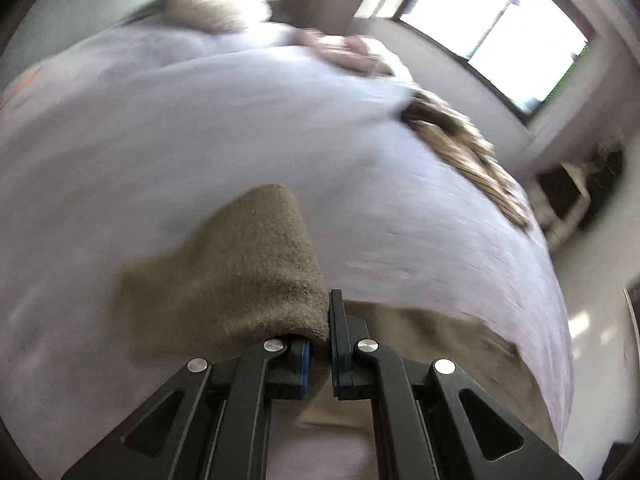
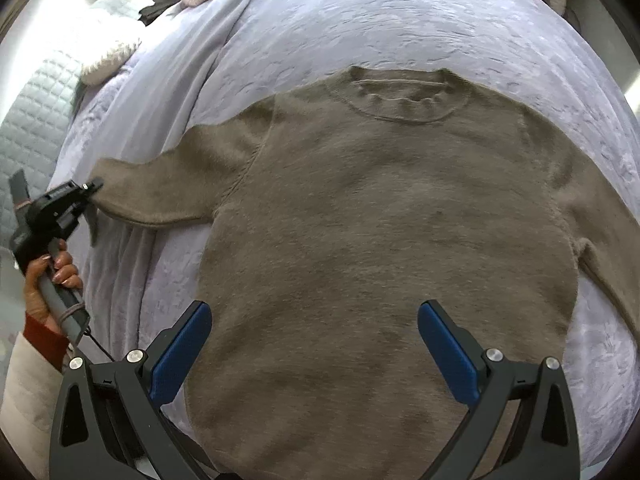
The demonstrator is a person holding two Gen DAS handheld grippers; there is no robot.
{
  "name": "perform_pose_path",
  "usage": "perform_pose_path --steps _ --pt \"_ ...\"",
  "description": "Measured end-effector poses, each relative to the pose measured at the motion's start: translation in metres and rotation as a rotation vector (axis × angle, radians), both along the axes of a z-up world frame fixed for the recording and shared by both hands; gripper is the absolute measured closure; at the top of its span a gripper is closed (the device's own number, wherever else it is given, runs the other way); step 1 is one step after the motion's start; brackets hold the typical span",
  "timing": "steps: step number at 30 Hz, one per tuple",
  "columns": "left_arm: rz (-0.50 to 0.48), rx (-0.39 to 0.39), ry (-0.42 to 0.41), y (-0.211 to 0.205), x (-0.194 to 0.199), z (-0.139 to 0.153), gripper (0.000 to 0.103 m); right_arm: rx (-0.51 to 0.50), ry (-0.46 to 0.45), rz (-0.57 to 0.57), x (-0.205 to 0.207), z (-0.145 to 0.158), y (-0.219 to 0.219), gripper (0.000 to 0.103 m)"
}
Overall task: Fold small clothes
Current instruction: 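Grasp the sweater sleeve nearest the left tool and lift it, then fold the sweater side and sleeve across the body with the left tool, release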
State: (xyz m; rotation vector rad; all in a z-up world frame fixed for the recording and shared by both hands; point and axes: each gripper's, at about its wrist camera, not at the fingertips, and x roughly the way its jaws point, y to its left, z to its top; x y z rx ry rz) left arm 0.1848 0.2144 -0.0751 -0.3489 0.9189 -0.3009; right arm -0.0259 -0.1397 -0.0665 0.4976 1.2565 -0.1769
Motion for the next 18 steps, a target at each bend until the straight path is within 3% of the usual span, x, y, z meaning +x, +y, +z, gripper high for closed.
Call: perform_pose_path --steps 5,9,12,14,15,16,18 --pt "-0.243 0.020 -0.053 -0.125 -0.011 0.023 0.095 0.015 -0.024 -0.083 -0.027 0.004 -0.036 0.000" --pt "-0.399 0.044 -0.026 -0.215 -0.039 0.009 0.095 0.022 -0.026 -0.156 -0.052 0.001 -0.067 0.000" --pt "-0.503 0.149 0.004 -0.270 -0.072 -0.020 0.094 0.027 -0.015 -0.216 -0.072 -0.007 -0.092 0.000" --pt "-0.546 0.212 0.043 -0.295 -0.087 -0.042 0.061 0.032 -0.002 -0.246 -0.084 -0.013 -0.104 0.000" --pt "-0.550 0.233 0.054 -0.300 -0.092 -0.050 0.027 0.034 0.006 -0.260 -0.090 -0.017 -0.110 0.000" --pt "-0.541 0.254 0.052 -0.299 -0.099 -0.054 0.010 0.037 0.016 -0.276 -0.095 -0.022 -0.117 0.000" --pt "-0.535 0.316 0.030 -0.298 -0.111 -0.058 0.009 0.038 0.027 -0.287 -0.100 -0.026 -0.124 0.000"
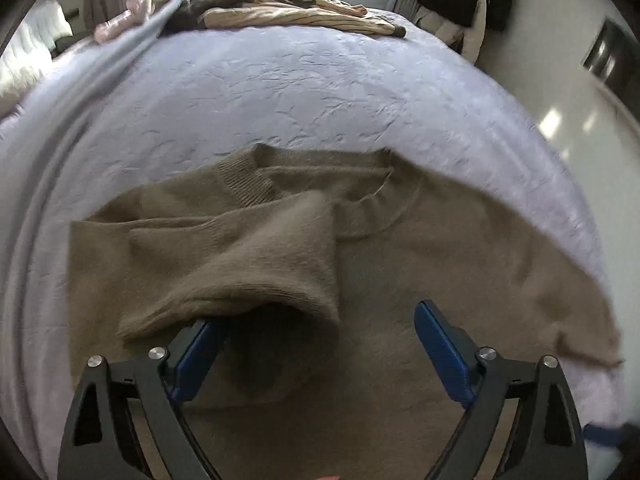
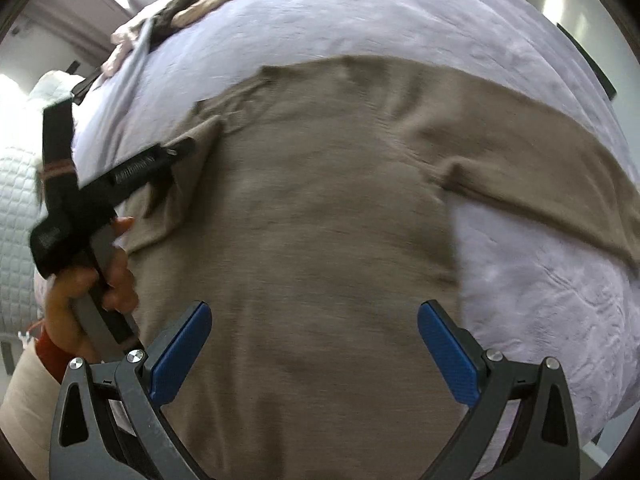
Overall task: Fold small clothes
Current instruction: 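Fold the sweater side and sleeve across the body with the left tool, release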
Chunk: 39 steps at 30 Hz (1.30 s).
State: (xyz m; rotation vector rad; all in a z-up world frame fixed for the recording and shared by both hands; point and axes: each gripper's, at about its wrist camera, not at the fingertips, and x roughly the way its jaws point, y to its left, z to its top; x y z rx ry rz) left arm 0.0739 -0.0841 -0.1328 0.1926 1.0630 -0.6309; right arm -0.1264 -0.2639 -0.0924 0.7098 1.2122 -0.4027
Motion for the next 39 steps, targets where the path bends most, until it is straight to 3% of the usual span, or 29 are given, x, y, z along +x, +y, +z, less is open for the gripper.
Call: perform_pose_path --steps 4,8,12,16,18,20,21,22,24,27,30,32,33,34,37,39 --pt "0.014 0.013 -0.001 0.029 -0.010 0.011 0.010 -0.038 0.009 0.025 0.004 0.001 -0.010 0.000" --pt "0.134 0.020 -0.027 0.094 0.004 0.026 0.010 -0.135 -0.030 0.156 0.044 0.016 0.000 0.000" --pt "0.255 0.067 0.015 0.150 0.033 0.014 0.010 -0.307 -0.079 0.414 0.122 0.025 0.045 0.000" --pt "0.333 0.095 0.057 0.179 0.056 -0.006 0.010 -0.563 -0.069 0.726 0.196 0.002 0.115 0.003" --pt "0.347 0.085 0.085 0.187 0.064 -0.015 0.010 -0.672 -0.048 0.826 0.215 -0.017 0.138 0.011" --pt "0.342 0.083 0.099 0.186 0.068 -0.021 0.010 -0.793 0.027 0.922 0.236 -0.047 0.157 0.024" --pt "0.337 0.088 0.103 0.184 0.070 -0.023 0.010 -0.795 0.060 0.935 0.244 -0.058 0.155 0.048" --pt "0.331 0.089 0.104 0.184 0.071 -0.023 0.010 -0.764 0.073 0.922 0.247 -0.063 0.151 0.085" --pt "0.314 0.082 0.099 0.178 0.071 -0.025 0.010 -0.647 0.019 0.784 0.247 -0.052 0.127 0.087" --pt "0.298 0.087 0.095 0.173 0.073 -0.027 0.010 -0.389 -0.150 0.451 0.217 -0.024 0.064 0.087" --pt "0.299 0.098 0.102 0.167 0.077 -0.031 0.010 -0.098 -0.222 0.098 0.170 -0.035 -0.006 0.087" --pt "0.302 0.104 0.103 0.164 0.078 -0.032 0.010 0.078 -0.212 -0.080 0.140 -0.059 -0.041 0.081" --pt "0.306 0.105 0.097 0.164 0.078 -0.031 0.010 0.113 -0.200 -0.117 0.131 -0.067 -0.049 0.070" --pt "0.309 0.108 0.091 0.163 0.078 -0.030 0.010 0.135 -0.197 -0.139 0.121 -0.071 -0.055 0.059" --pt "0.323 0.143 0.088 0.161 0.081 -0.034 0.010 0.153 -0.236 -0.154 0.109 -0.070 -0.062 0.042" --pt "0.338 0.143 0.097 0.162 0.084 -0.034 0.010 0.176 -0.250 -0.197 0.109 -0.070 -0.069 0.041"
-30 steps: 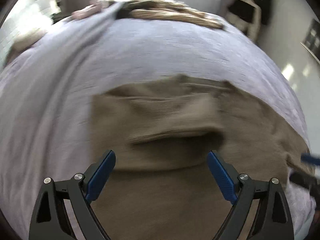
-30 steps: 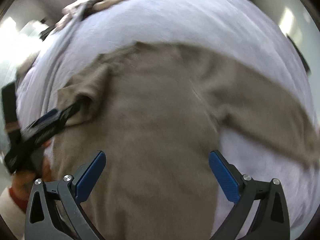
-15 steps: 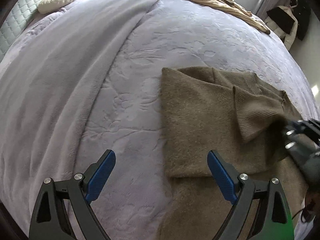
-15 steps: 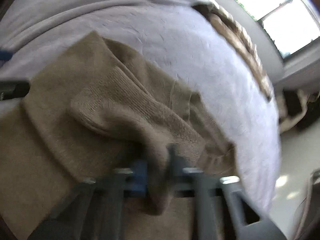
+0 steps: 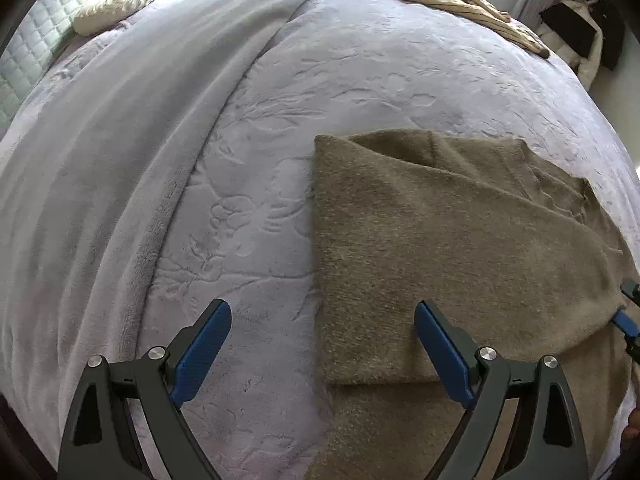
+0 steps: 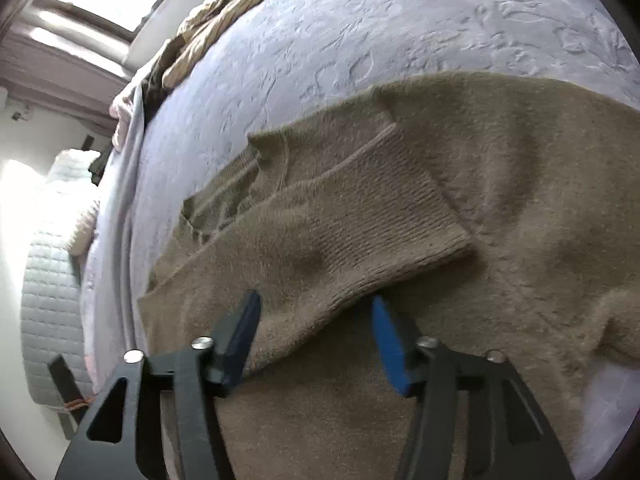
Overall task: Fold small clothes
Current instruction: 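Fold the sweater side and sleeve across the body with the left tool, release, then grasp the opposite sweater side near the armpit with the right tool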
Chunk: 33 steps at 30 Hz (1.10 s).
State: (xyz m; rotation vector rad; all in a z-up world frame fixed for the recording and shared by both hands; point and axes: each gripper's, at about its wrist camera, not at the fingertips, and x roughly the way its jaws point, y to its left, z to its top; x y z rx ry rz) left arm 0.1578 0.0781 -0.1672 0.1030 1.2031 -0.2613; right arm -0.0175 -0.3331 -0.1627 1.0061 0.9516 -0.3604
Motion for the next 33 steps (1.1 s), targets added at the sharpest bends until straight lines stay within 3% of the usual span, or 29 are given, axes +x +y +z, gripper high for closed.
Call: perform_pose_path --steps 2,3,4,8,11,14,17,18,19,20,22,24,26,30,33 --pt "0.012 -0.020 -0.006 0.001 -0.001 0.005 0.010 0.098 -0.021 -0.072 -0.002 -0.010 -0.014 0.042" --pt "0.008 -0.021 -0.013 0.000 -0.002 0.008 0.010 0.141 -0.028 -0.100 -0.003 -0.013 -0.019 0.059" --pt "-0.004 -0.014 -0.020 -0.002 -0.003 0.009 0.010 0.173 -0.040 -0.104 -0.001 -0.015 -0.021 0.096" --pt "-0.063 0.065 -0.023 -0.011 -0.009 -0.003 0.010 0.115 -0.066 -0.046 -0.002 0.002 -0.012 0.096" --pt "-0.063 0.071 0.011 -0.008 -0.011 -0.015 0.009 0.073 0.018 -0.020 -0.012 -0.010 -0.008 0.096" --pt "-0.043 0.004 0.043 0.003 -0.006 -0.008 0.010 0.092 0.054 -0.014 -0.021 -0.024 -0.006 0.093" --pt "-0.062 -0.144 0.129 0.011 0.009 -0.008 0.010 0.080 0.042 0.010 -0.028 -0.010 -0.004 0.075" --pt "-0.057 -0.179 0.169 0.012 0.015 -0.012 0.014 0.079 0.034 0.024 -0.029 -0.007 -0.003 0.059" --pt "-0.059 -0.202 0.195 0.011 0.020 -0.015 0.031 0.079 0.020 0.039 -0.031 -0.003 -0.001 0.048" --pt "-0.068 -0.220 0.223 0.008 0.023 -0.020 0.041 0.076 0.014 0.052 -0.033 0.000 0.003 0.047" --pt "-0.079 -0.246 0.257 0.004 0.025 -0.025 0.076 0.084 0.021 0.057 -0.036 -0.002 0.006 0.047" --pt "-0.092 -0.238 0.212 0.001 0.021 -0.011 0.090 0.103 0.025 0.043 -0.039 -0.005 0.005 0.047" --pt "-0.123 -0.231 0.152 0.002 0.016 0.000 0.092 0.116 0.014 0.022 -0.046 -0.003 0.005 0.047" --pt "-0.124 -0.181 0.169 0.007 0.019 -0.018 0.092 0.094 0.033 0.021 -0.050 -0.003 0.005 0.047" --pt "-0.100 -0.161 0.120 0.007 0.010 -0.008 0.089 0.108 0.035 0.004 -0.062 -0.002 0.005 0.047"
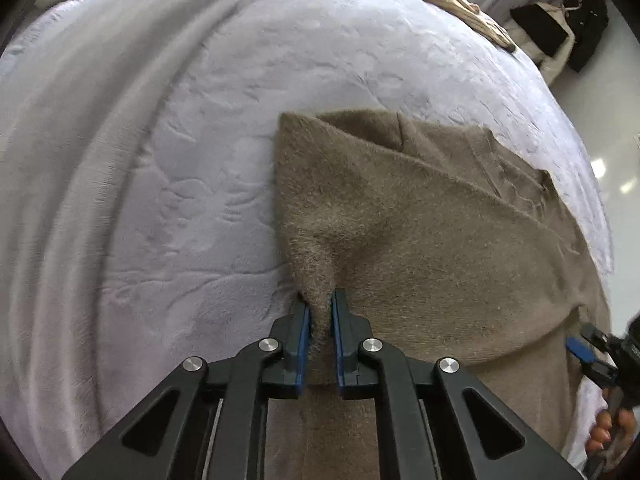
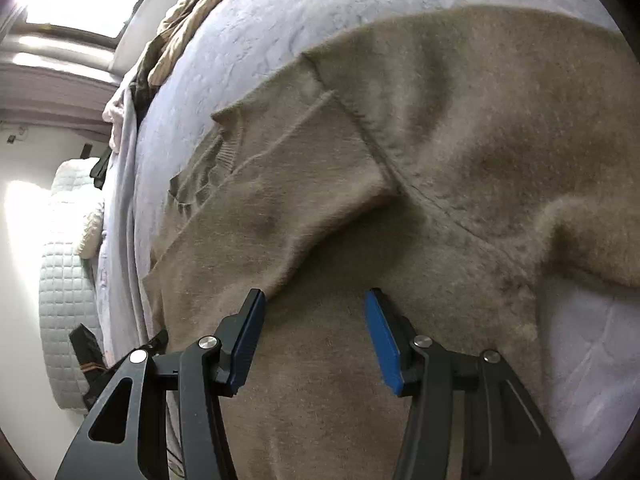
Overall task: Fold small clothes
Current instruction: 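Grasp the opposite sweater side near the armpit with the right tool, then lift and fold that side and sleeve over the body with the right tool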
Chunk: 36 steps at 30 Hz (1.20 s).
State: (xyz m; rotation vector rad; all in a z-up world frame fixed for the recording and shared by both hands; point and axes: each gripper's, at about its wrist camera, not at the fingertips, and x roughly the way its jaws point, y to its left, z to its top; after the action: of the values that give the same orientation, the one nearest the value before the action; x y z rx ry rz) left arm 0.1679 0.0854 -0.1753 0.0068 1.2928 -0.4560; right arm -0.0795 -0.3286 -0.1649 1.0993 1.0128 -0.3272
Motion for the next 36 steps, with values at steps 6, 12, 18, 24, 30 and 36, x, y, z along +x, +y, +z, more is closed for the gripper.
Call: perform_pose_path --steps 6,12,18,24,30,36 --pt "-0.036 0.133 -0.145 -0.004 -0.029 0.033 0.024 -0.005 0.022 -0.002 -0.031 0.017 0.007 0.047" --pt "-0.049 0.162 -0.110 -0.001 -0.059 0.043 0.024 0.010 -0.033 -0.072 -0.024 0.019 -0.009 0.047" --pt "-0.050 0.172 -0.102 0.000 -0.089 0.052 0.024 0.070 -0.052 -0.167 0.004 -0.006 -0.035 0.097" --pt "-0.072 0.192 -0.049 -0.005 -0.112 0.050 0.024 0.044 0.062 -0.150 -0.010 -0.011 -0.031 0.097" --pt "-0.124 0.170 -0.032 -0.026 -0.140 0.068 0.024 0.085 0.009 -0.162 -0.049 0.014 -0.028 0.096" --pt "-0.235 0.166 -0.028 -0.065 -0.173 0.082 0.024 0.142 0.003 -0.220 -0.112 0.028 -0.009 0.095"
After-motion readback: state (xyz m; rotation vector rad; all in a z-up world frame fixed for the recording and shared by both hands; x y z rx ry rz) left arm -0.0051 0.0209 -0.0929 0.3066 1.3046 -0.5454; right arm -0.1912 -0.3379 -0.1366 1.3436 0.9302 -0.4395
